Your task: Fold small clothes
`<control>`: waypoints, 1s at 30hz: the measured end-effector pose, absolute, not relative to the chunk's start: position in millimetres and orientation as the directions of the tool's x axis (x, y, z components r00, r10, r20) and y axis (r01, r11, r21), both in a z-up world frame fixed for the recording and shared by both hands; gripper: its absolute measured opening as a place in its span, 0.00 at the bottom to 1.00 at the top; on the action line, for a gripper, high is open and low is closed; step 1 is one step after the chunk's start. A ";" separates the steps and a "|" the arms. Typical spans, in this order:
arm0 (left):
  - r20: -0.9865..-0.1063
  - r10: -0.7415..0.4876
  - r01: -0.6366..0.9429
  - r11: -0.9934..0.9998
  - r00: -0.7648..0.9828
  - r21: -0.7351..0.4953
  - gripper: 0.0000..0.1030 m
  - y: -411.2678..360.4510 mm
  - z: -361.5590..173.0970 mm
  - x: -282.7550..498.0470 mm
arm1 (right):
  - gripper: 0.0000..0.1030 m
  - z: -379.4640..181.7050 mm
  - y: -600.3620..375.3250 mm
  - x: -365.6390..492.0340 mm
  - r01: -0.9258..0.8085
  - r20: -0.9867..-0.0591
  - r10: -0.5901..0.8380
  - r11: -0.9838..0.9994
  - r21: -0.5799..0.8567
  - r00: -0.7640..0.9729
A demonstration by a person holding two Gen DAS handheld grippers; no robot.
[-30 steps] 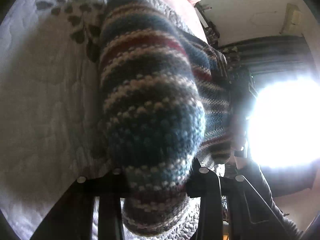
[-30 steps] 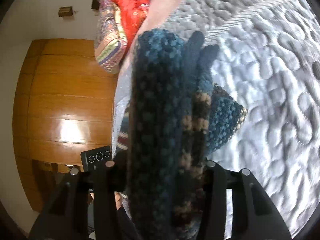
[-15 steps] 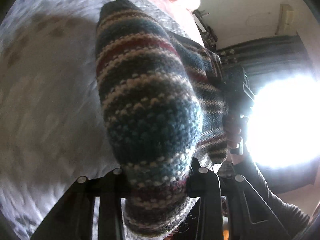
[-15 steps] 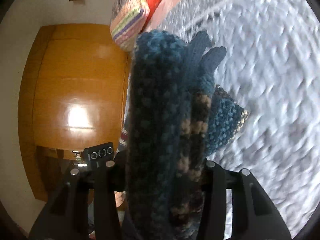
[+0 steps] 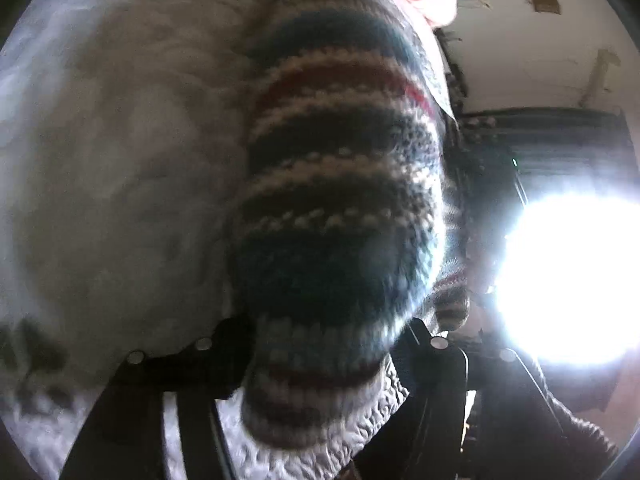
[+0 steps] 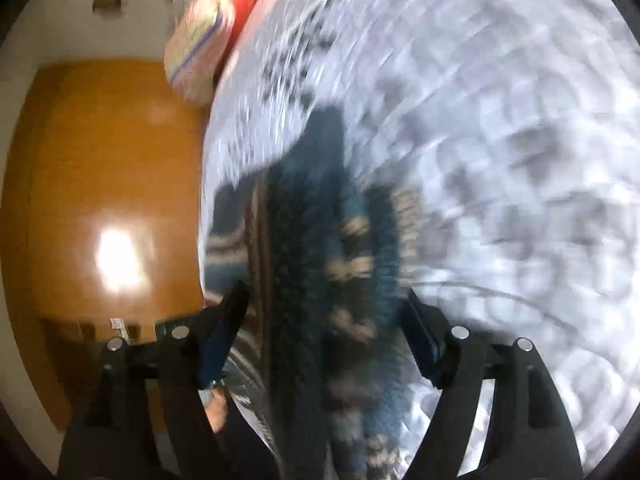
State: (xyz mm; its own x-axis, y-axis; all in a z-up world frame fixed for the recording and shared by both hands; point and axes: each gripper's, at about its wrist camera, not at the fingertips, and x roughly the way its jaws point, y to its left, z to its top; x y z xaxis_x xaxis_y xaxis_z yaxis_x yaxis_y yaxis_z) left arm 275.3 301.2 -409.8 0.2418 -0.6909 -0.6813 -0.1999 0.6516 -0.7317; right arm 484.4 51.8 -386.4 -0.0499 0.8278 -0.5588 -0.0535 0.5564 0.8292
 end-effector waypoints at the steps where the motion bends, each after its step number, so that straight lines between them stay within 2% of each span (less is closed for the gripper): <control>1: -0.727 -0.621 -0.190 0.708 0.293 -0.681 0.70 307.9 -391.4 267.3 | 0.74 -377.3 40.9 480.6 -0.070 -0.569 0.822 0.567 0.821 -0.013; 3: -0.748 -0.536 -0.140 0.769 0.391 -0.624 0.70 311.6 -360.3 253.5 | 0.68 -353.9 26.6 466.9 -0.129 -0.554 0.832 0.552 0.824 0.025; 4: -0.714 -0.538 -0.084 0.770 0.449 -0.633 0.70 309.7 -340.5 244.1 | 0.66 -344.7 26.2 458.7 -0.156 -0.545 0.838 0.541 0.826 0.024; 5: -0.645 -0.601 -0.030 0.720 0.472 -0.693 0.70 304.5 -328.0 238.9 | 0.58 -336.5 30.2 449.3 -0.199 -0.552 0.833 0.544 0.815 0.017; 7: -0.536 -0.705 0.040 0.621 0.465 -0.783 0.69 288.4 -321.6 239.5 | 0.29 -335.6 43.2 438.5 -0.256 -0.615 0.788 0.596 0.761 0.004; 8: -0.476 -0.765 0.072 0.556 0.434 -0.828 0.69 273.6 -324.5 246.5 | 0.10 -338.7 50.7 433.9 -0.280 -0.659 0.752 0.634 0.721 0.004; 10: -0.443 -0.815 0.073 0.502 0.374 -0.862 0.64 247.9 -339.5 260.7 | 0.10 -341.3 50.7 428.8 -0.287 -0.656 0.754 0.634 0.718 0.025; 11: -0.476 -0.815 0.047 0.518 0.332 -0.854 0.59 235.4 -354.7 271.2 | 0.09 -343.8 45.0 428.1 -0.274 -0.647 0.762 0.631 0.726 0.039; 13: -0.555 -0.783 -0.012 0.575 0.281 -0.818 0.58 223.3 -385.1 281.3 | 0.09 -357.1 39.2 431.9 -0.238 -0.656 0.753 0.647 0.724 0.052; 14: -0.575 -0.774 -0.033 0.589 0.266 -0.807 0.52 222.2 -393.1 276.2 | 0.09 -372.2 34.6 433.4 -0.197 -0.666 0.745 0.659 0.726 0.039; 16: -0.561 -0.791 -0.077 0.560 0.244 -0.825 0.49 233.3 -409.2 275.1 | 0.10 -376.2 35.4 436.0 -0.196 -0.665 0.746 0.657 0.728 0.035; 17: -0.555 -0.797 -0.079 0.554 0.236 -0.829 0.49 232.8 -408.2 276.2 | 0.15 -369.3 35.1 434.3 -0.215 -0.662 0.748 0.654 0.726 0.041; 20: -0.502 -0.837 -0.019 0.510 0.219 -0.860 0.51 241.4 -383.3 281.8 | 0.17 -332.3 21.7 424.5 -0.291 -0.665 0.737 0.666 0.687 0.117; 23: -0.467 -0.816 0.056 0.514 0.339 -0.856 0.57 258.8 -344.1 310.0 | 0.19 -306.9 32.9 425.7 -0.361 -0.635 0.762 0.632 0.686 0.126; 25: -0.487 -0.777 0.050 0.549 0.398 -0.834 0.57 274.0 -334.0 340.5 | 0.19 -307.6 44.5 434.2 -0.364 -0.647 0.756 0.633 0.683 0.100; 28: -0.590 -0.715 -0.016 0.631 0.375 -0.775 0.56 282.2 -353.6 382.4 | 0.19 -334.4 53.3 449.3 -0.309 -0.671 0.740 0.650 0.695 0.050; 30: -0.633 -0.697 -0.055 0.656 0.337 -0.753 0.48 283.1 -377.4 395.5 | 0.00 -352.7 52.2 453.4 -0.287 -0.699 0.715 0.676 0.679 0.028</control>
